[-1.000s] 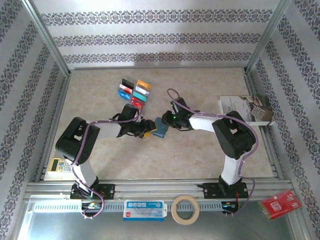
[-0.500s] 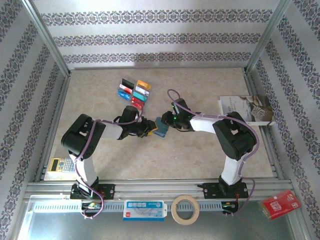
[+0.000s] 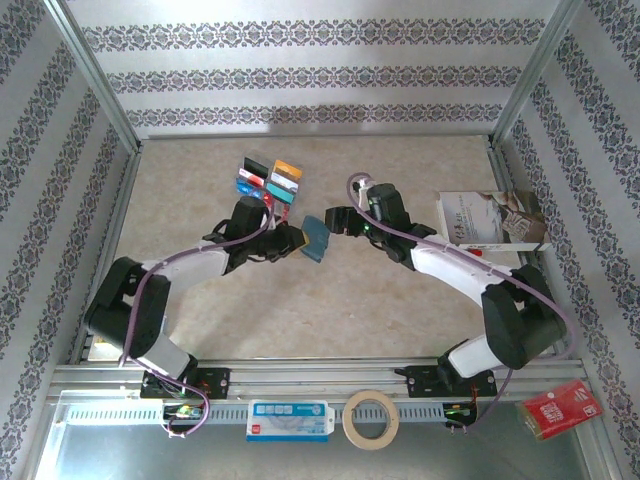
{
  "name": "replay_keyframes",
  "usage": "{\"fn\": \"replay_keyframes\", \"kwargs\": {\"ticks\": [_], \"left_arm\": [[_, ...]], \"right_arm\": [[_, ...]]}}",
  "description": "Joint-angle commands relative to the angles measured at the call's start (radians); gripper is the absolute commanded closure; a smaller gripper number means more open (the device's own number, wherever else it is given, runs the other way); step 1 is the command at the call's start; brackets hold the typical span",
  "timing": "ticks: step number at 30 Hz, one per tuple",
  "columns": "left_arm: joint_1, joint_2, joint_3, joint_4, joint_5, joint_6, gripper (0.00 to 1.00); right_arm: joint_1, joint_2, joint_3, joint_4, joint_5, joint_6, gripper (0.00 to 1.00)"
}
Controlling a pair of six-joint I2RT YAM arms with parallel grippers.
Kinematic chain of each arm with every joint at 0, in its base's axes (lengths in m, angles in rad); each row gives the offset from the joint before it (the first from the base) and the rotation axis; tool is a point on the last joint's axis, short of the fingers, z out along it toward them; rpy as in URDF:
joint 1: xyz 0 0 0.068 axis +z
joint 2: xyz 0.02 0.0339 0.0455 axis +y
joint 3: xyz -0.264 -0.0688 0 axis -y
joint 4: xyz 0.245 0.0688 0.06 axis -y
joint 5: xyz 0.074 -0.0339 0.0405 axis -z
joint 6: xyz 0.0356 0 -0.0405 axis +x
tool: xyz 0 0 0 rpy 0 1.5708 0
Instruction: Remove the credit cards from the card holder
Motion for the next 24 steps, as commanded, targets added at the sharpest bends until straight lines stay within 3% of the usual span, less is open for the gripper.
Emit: {"fn": "replay_keyframes", "kwargs": {"ticks": [1,9,13,19,24], "left_arm": [[-0.018,-0.064,0.078,-0.248,-0.126,0.289,0.92],[-0.101,-0.032,0.201,-0.415,-0.45,0.684,0.94],[-0.169,0.064,0.287,-0.495,-0.648,0.811,0.95],[-0.276,0.209,0.342,-0.481,-0.86,0.983,0.91],[-0.317,0.311,0.379,-0.483,-0.945,1.008,0.87]], "right_arm": [[-0.026,0.0,0.022,-0.052,-0.059,0.057,0.27],[-0.095,-0.004,0.061,-0.123,-0.135,0.347,0.27],[-0.136,-0.029,0.05,-0.199,-0.068,0.349,0.26],[-0.208,-0.059,0.004,-0.255,0.016,0.347,0.26],[-0.244,-0.063,-0.017,-0.274,0.045,0.343,0.26]]}}
